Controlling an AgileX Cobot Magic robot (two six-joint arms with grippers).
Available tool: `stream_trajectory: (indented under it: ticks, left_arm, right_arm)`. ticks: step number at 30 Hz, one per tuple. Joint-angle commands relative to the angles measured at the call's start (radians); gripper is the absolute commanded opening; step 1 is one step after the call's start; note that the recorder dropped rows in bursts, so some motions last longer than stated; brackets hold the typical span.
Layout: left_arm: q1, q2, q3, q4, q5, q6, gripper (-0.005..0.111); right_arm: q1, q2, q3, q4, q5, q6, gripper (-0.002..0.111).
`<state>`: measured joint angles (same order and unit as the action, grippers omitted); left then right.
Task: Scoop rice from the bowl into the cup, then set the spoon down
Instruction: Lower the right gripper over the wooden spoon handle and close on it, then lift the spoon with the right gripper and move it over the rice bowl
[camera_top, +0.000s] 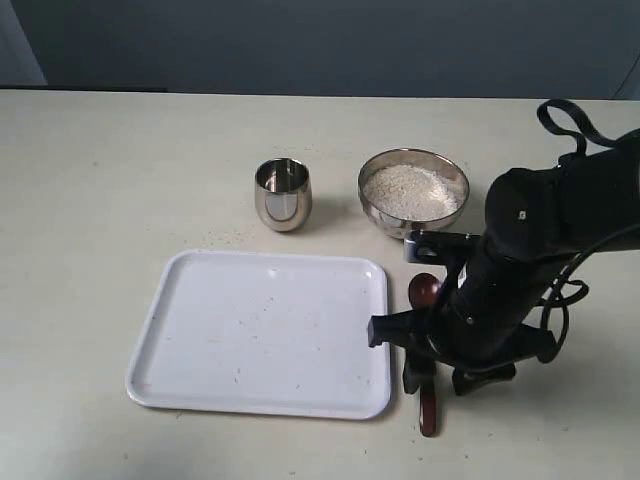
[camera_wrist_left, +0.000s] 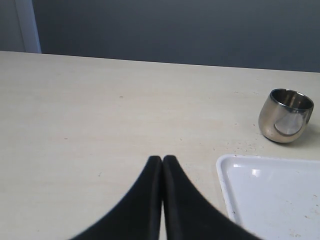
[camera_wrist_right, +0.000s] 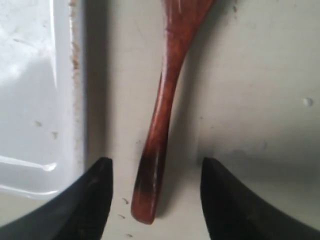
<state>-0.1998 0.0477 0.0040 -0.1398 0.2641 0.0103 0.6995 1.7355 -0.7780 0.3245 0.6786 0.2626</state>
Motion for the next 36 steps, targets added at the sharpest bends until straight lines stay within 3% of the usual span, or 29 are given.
stream_trajectory:
  ticks: [1,20,25,31,36]
  left_arm:
    - [-0.005,-0.001,-0.004,0.001,-0.011,-0.001,0.001]
    - [-0.005,-0.001,-0.004,0.001,-0.011,-0.001,0.001]
    - [-0.005,-0.001,-0.004,0.002,-0.011,-0.001,0.001]
    - [-0.005,-0.001,-0.004,0.002,-0.011,-0.001,0.001]
    - [-0.005,-0.001,-0.004,0.0,-0.011,-0.001,0.001]
  right_arm:
    - [0.001,0.006,0.004,0.004,-0.01,0.003,0.051]
    - [0.001,0.006,0.004,0.018,0.007,0.028,0.051]
    - [0.065,0.006,0.004,-0.013,0.0,0.073,0.051]
    - [0.069,0.006,0.004,-0.072,0.006,0.14,0.051]
    - [0.069,0.04,0.004,-0.063,0.004,0.142,0.041]
